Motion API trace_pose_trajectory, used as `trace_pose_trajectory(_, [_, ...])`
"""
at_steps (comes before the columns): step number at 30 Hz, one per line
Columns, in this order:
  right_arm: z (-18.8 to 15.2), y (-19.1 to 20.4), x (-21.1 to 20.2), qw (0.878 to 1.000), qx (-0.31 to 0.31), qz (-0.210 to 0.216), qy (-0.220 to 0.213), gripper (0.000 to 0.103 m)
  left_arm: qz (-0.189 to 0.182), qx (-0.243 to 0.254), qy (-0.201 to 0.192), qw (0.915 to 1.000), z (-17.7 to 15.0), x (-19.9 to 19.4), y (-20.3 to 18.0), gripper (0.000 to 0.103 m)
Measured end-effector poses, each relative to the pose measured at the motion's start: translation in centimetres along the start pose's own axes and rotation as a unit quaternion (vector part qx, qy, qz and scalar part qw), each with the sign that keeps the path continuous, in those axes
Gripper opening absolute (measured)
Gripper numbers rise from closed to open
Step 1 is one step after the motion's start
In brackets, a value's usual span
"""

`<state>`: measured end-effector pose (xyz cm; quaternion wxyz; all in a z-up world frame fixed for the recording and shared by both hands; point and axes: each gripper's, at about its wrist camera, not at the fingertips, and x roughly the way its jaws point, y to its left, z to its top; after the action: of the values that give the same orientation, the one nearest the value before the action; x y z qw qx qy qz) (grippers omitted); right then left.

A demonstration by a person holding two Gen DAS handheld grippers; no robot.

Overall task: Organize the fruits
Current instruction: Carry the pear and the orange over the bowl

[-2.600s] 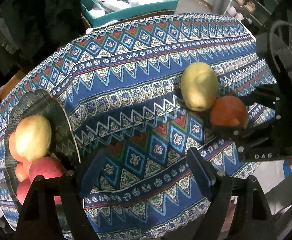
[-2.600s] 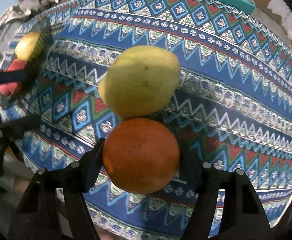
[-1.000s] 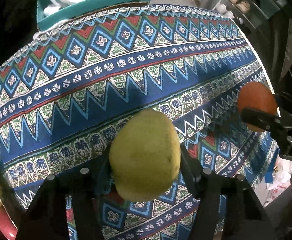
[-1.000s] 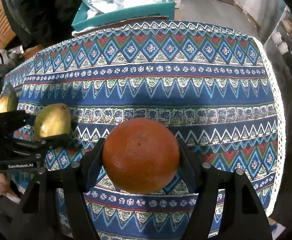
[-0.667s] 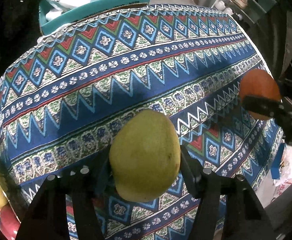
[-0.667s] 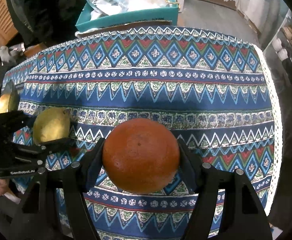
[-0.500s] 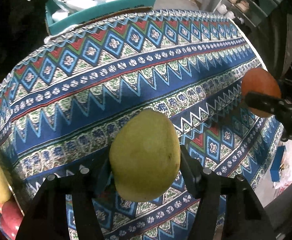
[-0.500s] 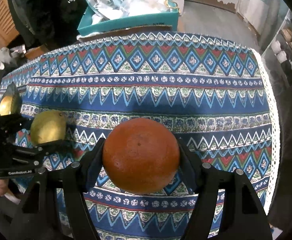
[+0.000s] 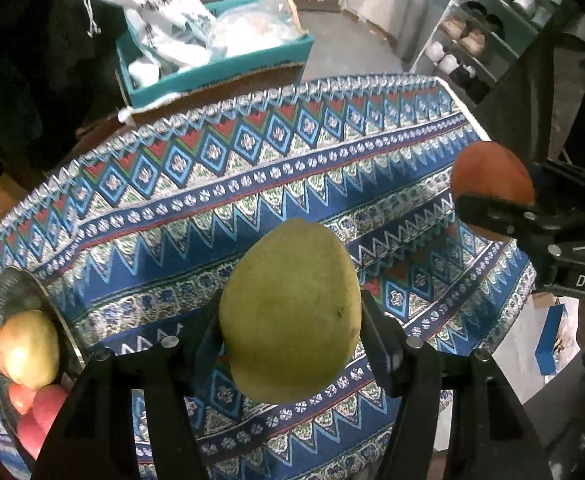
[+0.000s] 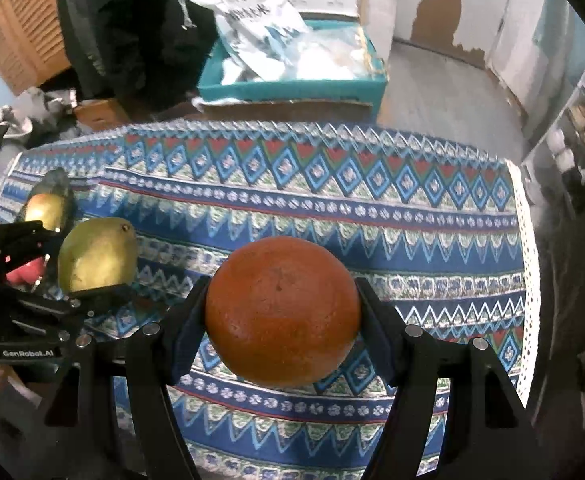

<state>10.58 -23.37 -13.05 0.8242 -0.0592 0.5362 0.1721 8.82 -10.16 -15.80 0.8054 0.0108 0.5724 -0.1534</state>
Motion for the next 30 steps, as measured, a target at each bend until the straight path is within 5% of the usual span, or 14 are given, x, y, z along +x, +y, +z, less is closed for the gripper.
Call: trace_pose_trajectory(30, [4.4,10.5,-4.8,0.994,-0.069,0.065,-0.056,0.07,0.015,-0.031,-0.091,0.9952,-3.7,-11.5,4.9,0.064])
